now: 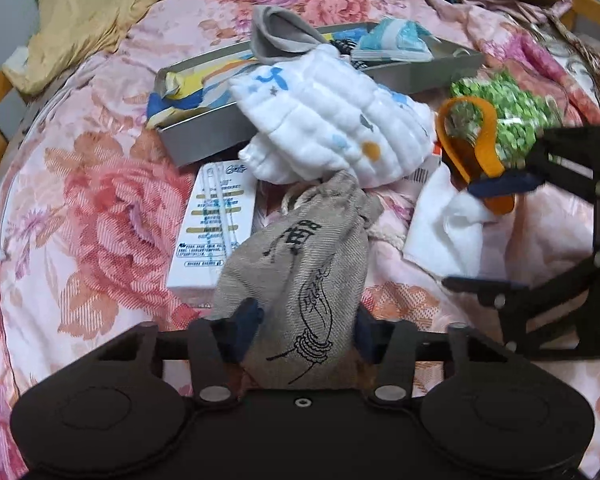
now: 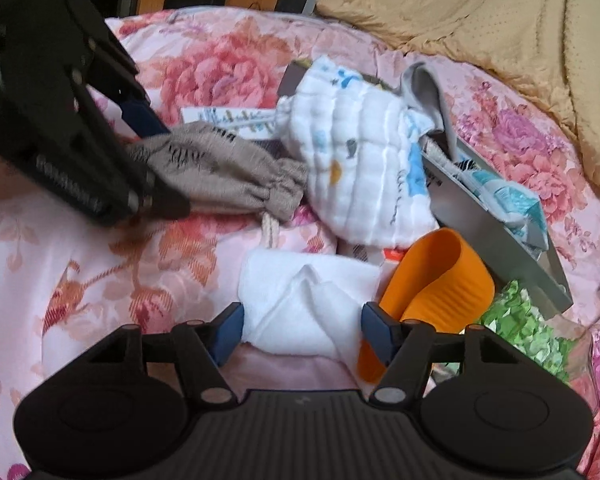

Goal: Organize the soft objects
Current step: 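Grasp the beige drawstring pouch with the left tool while the right tool grasps the white cloth, then lift the pouch and white cloth and carry them toward the cartoon tray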

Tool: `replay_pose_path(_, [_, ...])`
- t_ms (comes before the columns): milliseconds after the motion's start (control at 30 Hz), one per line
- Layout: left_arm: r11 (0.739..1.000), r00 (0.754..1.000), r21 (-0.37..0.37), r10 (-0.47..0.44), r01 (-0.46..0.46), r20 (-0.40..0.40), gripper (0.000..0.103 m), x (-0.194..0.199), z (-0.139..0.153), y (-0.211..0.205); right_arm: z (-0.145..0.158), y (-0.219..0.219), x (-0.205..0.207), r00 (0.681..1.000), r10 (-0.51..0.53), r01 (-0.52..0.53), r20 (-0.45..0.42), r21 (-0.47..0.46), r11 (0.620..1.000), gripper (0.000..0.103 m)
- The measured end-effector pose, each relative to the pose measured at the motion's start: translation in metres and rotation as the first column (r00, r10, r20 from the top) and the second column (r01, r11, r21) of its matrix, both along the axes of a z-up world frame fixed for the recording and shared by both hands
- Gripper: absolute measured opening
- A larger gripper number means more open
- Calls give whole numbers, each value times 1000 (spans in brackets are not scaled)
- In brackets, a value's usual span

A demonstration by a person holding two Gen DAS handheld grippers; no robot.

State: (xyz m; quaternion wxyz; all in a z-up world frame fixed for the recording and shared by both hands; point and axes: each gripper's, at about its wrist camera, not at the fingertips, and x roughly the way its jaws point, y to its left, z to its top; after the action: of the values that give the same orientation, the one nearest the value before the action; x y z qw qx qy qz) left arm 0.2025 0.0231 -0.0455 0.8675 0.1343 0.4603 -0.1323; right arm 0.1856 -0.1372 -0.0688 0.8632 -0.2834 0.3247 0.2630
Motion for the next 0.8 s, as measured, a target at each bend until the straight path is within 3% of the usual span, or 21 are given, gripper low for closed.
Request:
replay_pose_path(133, [999, 1000, -31, 28, -28, -6, 36, 0, 4, 3, 0, 0, 0, 1000, -7, 7, -3, 4, 1000, 66])
replay_pose_path(333, [993, 997, -100, 62, -66, -44, 27, -6, 12, 7, -1, 0, 2, 999, -33, 33, -5, -12, 999, 50])
replay_pose_path(600, [981, 992, -157, 99, -110, -76, 22, -12, 17, 9, -1, -2, 2, 998, -55, 55, -37, 3, 998, 20])
replay_pose_path(800, [929, 980, -313, 182, -198, -81, 19, -9, 25, 26, 9, -14, 8, 993, -93, 102, -76, 117, 988, 16])
